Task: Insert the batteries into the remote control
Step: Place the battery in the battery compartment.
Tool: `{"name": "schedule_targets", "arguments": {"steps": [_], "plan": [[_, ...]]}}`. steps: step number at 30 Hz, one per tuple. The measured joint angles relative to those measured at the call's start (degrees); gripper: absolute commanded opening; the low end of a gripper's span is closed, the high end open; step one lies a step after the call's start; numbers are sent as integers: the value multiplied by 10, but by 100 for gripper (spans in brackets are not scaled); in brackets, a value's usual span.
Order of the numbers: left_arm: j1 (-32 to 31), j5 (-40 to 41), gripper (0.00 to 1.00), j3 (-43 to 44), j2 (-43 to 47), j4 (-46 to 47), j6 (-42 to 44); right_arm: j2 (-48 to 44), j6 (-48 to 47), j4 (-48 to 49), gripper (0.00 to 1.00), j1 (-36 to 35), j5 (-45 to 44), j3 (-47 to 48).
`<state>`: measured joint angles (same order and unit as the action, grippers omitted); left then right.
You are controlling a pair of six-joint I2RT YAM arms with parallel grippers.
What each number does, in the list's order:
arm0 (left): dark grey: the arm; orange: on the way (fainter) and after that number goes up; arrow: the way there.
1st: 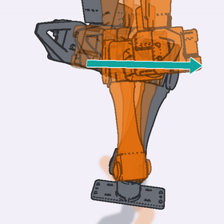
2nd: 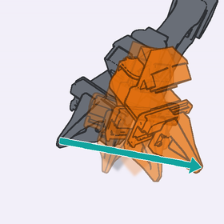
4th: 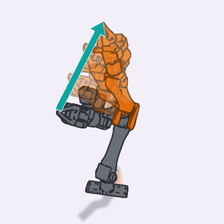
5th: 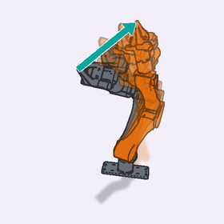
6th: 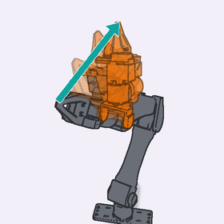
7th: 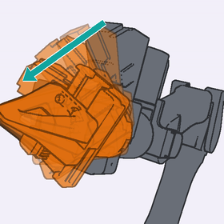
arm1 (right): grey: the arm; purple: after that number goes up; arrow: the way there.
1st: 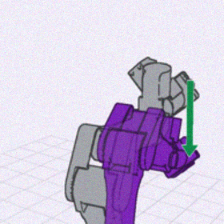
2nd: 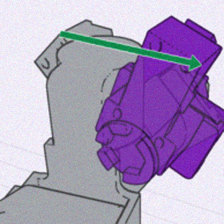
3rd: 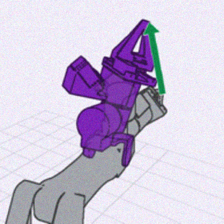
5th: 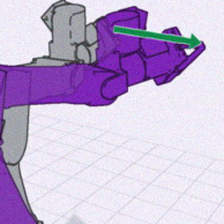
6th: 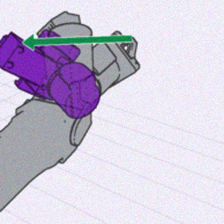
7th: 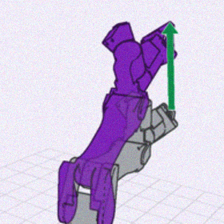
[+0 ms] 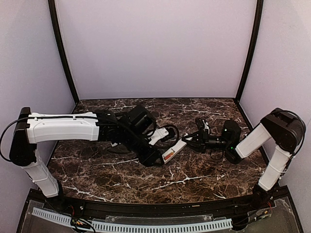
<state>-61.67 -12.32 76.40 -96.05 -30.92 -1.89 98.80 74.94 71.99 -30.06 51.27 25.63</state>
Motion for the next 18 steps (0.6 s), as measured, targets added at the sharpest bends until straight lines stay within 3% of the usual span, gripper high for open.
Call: {"name": "schedule_targets", "arguments": {"steps": [7, 12, 18], "plan": [[0, -3, 51, -1, 6, 45, 3, 0, 2, 0, 0, 0, 2, 0], [0, -3, 44, 5, 5, 63, 11, 0, 2, 0, 0, -1, 4, 1], [0, -9, 43, -27, 30, 88, 98, 0, 2, -1, 0, -3, 23, 9]]}}
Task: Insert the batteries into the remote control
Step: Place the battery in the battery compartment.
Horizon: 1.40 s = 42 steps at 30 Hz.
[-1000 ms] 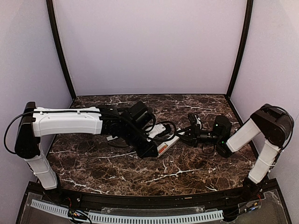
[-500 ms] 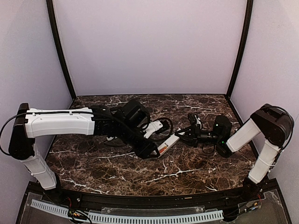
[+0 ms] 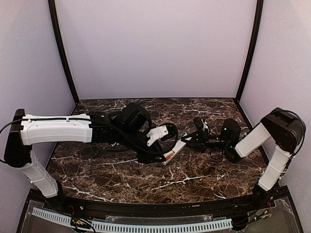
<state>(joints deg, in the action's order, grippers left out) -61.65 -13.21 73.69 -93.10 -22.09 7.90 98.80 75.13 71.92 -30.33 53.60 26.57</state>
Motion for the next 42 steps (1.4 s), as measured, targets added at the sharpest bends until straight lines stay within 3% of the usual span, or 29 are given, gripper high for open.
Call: {"name": "schedule_targets", "arguments": {"steps": [7, 15, 25, 42], "plan": [[0, -41, 43, -75, 94, 18, 133, 0, -3, -16, 0, -2, 49, 12], [-5, -97, 41, -89, 103, 30, 234, 0, -14, -40, 0, -20, 99, 31], [-48, -101, 27, -89, 86, 45, 282, 7, -22, -59, 0, -32, 111, 43], [-61, -75, 26, -82, 55, 47, 311, 10, -23, -60, 0, -47, 113, 47]]}}
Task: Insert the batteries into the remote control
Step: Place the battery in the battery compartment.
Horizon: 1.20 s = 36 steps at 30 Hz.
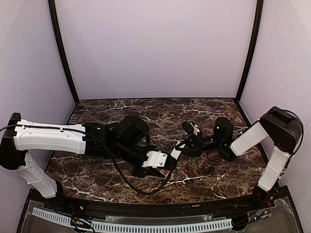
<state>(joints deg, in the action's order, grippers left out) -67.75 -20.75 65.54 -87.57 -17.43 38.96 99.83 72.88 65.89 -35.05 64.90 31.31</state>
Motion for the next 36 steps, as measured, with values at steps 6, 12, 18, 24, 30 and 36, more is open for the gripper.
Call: {"name": "schedule_targets", "arguments": {"steps": [6, 12, 18, 24, 30, 36], "plan": [[0, 5, 24, 1, -6, 0, 5, 0, 0, 0, 0, -2, 0, 3], [0, 8, 22, 1, -11, 0, 6, 0, 0, 0, 0, -5, 0, 3], [0, 15, 20, 1, -16, 0, 7, 0, 0, 0, 0, -8, 0, 3], [0, 21, 17, 1, -16, 0, 8, 0, 0, 0, 0, -10, 0, 3], [0, 26, 16, 1, -16, 0, 8, 0, 0, 0, 0, -11, 0, 3], [0, 31, 16, 1, -17, 0, 8, 0, 0, 0, 0, -11, 0, 3]]}}
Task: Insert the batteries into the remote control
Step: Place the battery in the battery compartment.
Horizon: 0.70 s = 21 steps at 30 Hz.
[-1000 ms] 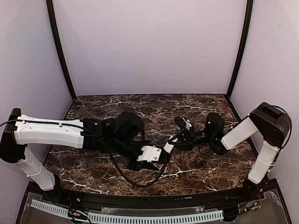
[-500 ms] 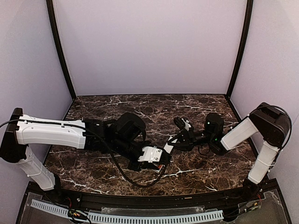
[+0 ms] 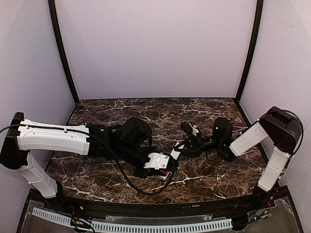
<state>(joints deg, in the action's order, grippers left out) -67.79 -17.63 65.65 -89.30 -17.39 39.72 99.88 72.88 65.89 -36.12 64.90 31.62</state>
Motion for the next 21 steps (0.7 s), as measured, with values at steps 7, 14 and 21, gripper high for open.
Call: {"name": "schedule_targets", "arguments": {"steps": [7, 14, 21], "plan": [[0, 7, 15, 8, -10, -3, -1, 0, -2, -3, 0, 0, 0, 0], [0, 14, 13, 17, -19, -14, -4, 1, -3, -6, 0, 0, 0, 0], [-4, 25, 12, 39, -39, -30, -11, 4, -4, -9, 0, -1, -6, 0]]}}
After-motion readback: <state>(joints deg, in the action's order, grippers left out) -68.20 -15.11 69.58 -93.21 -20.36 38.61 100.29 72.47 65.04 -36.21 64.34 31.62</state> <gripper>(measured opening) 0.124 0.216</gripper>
